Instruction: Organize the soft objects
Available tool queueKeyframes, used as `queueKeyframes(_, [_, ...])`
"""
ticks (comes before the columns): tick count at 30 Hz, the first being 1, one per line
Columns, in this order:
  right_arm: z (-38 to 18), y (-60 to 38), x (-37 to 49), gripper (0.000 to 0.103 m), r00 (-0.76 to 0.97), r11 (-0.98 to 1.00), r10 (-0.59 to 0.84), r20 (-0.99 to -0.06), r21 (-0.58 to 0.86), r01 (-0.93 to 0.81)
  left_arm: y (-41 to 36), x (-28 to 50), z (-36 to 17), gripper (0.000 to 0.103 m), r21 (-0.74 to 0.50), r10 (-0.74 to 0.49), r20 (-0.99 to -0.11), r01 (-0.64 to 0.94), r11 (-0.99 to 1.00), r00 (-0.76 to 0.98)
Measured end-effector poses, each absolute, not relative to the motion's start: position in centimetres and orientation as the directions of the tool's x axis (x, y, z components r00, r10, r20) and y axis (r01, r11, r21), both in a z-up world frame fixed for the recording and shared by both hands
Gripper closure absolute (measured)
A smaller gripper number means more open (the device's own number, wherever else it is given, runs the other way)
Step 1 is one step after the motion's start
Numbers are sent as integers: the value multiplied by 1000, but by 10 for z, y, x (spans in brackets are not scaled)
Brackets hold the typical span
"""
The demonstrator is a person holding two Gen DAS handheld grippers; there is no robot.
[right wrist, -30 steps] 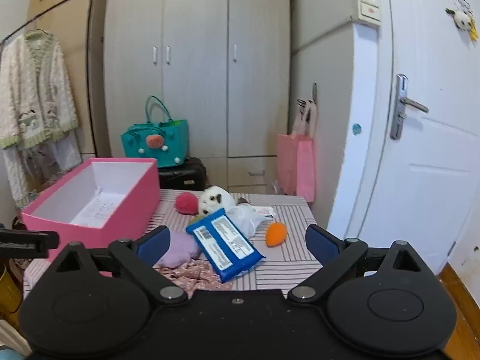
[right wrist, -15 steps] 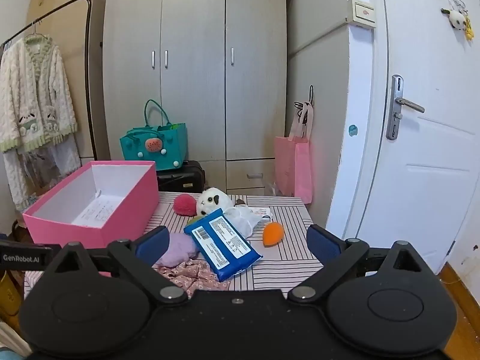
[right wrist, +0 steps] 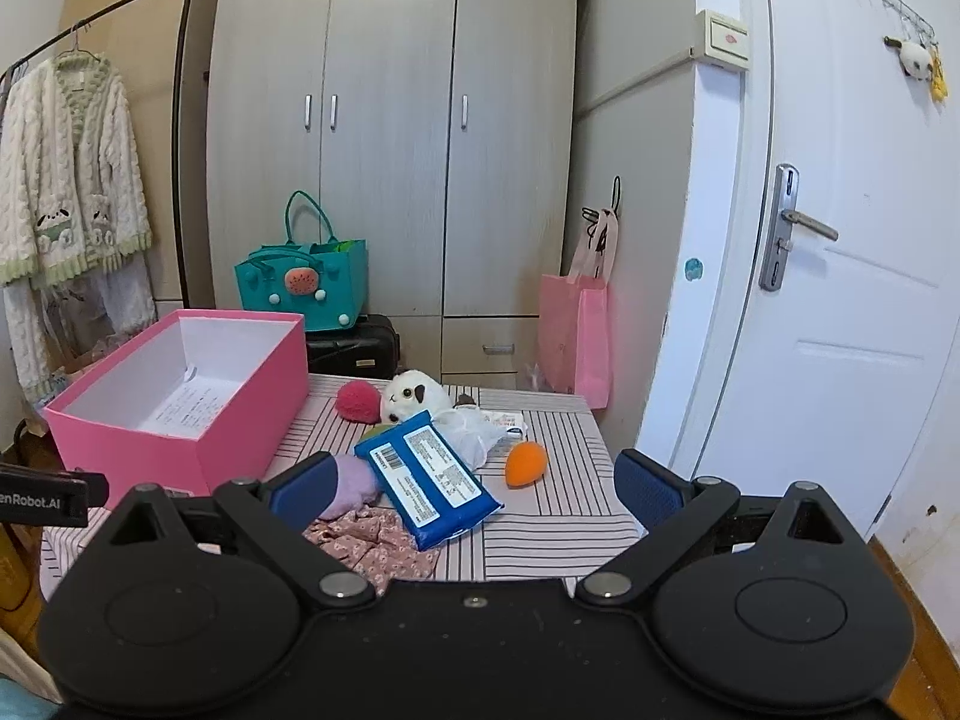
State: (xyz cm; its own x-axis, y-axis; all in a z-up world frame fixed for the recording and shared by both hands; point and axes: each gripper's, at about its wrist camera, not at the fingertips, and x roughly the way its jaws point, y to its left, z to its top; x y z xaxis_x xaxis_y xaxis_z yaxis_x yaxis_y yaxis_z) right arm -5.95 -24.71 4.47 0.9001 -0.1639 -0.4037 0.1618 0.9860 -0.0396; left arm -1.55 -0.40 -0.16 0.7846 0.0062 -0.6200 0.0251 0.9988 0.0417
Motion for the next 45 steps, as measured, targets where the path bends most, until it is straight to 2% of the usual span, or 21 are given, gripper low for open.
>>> queueKeyframes(22, [33,-239,-52,2,873,986,-165,-459,-55,158,12,-9,-17,0,-36,-22,-651,-2,999,759])
queueKeyframes(36, [30,-238,-52,2,871,985,-169,-461,-64,157,10,-13,-16,0,-8,-24,-640,25,1000,768])
queueKeyframes(45, [29,-236,-52,2,874,987,-160,-458,-67,145,8,-23,-6,0,7,-28,-603,40,999,798])
